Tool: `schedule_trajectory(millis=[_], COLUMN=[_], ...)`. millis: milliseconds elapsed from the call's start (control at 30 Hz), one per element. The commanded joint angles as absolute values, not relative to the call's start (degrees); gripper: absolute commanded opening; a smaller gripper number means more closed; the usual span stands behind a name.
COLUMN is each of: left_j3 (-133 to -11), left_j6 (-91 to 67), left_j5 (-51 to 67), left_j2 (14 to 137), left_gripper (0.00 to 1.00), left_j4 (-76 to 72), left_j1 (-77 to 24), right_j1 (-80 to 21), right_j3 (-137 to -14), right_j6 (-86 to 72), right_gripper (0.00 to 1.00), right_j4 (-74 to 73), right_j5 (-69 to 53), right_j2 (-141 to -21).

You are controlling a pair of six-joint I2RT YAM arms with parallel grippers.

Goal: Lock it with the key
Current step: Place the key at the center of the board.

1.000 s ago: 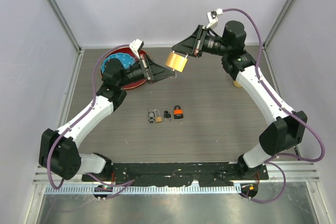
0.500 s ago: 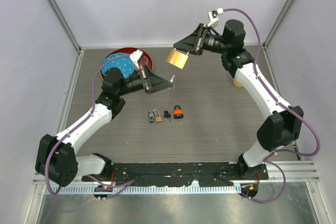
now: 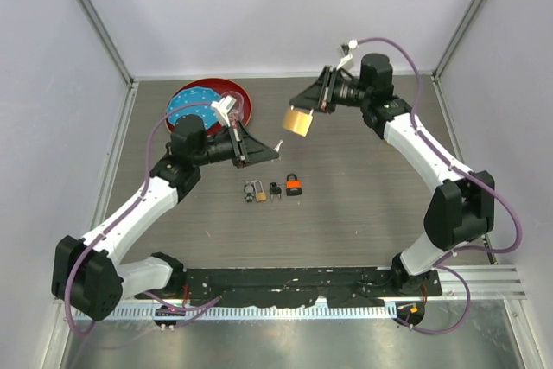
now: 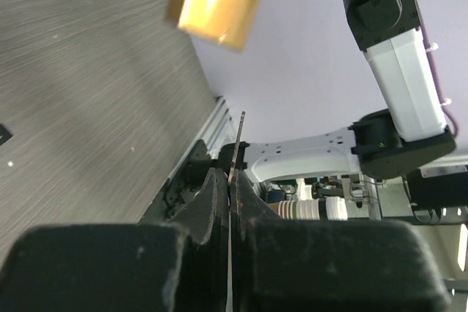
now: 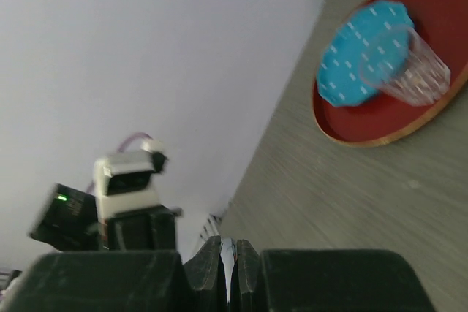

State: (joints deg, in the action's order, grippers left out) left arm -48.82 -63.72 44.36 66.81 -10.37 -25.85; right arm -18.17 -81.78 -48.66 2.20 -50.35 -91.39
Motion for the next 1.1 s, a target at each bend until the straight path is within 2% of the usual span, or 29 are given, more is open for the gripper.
schedule_trajectory(millis=[0,167,333,533,800,1000,1067], left_j3=[-51.59,-52.56,-54.13,-57.38,-61.34,-62.49,-62.58], left_j6=[-59.32,-60.73,-64.59,-69.16,-70.23,-69.09,-68.65], left_j5=[41.75,40.08,37.36,36.30,35.59,36.30,36.21], left_j2=[68.64,73.63,80.32,91.22,98.52,101.68,102.39], left_gripper=[0.00,0.00,0.00,0.00,0.00,0.00,0.00], left_j4=[-2.21,-0.97,-0.62,-0.18,-0.44,-0.18,-0.18], left_j1=[-25.66,-25.93,-29.43,-34.27,-35.42,-35.51,-35.51], right_j1=[-18.19,-18.19,-18.19,-18.19,-18.19,-18.19,-18.19], right_j3=[-76.21,-71.37,-69.18,-67.58,-67.85,-68.02,-68.64], right_j6=[-32.84,-19.53,-9.86,-9.05,-11.51,-11.43,-11.51], right_gripper=[0.02,0.02,0.02,0.02,0.02,0.12,0.21], right_j4=[-8.85,-23.07,-30.31,-27.25,-23.29,-23.37,-24.69], right_j5=[-49.49,-47.64,-43.87,-41.31,-40.17,-37.36,-35.52], right_j2=[-89.03,-91.23,-96.22,-101.59,-107.40,-109.24,-109.42])
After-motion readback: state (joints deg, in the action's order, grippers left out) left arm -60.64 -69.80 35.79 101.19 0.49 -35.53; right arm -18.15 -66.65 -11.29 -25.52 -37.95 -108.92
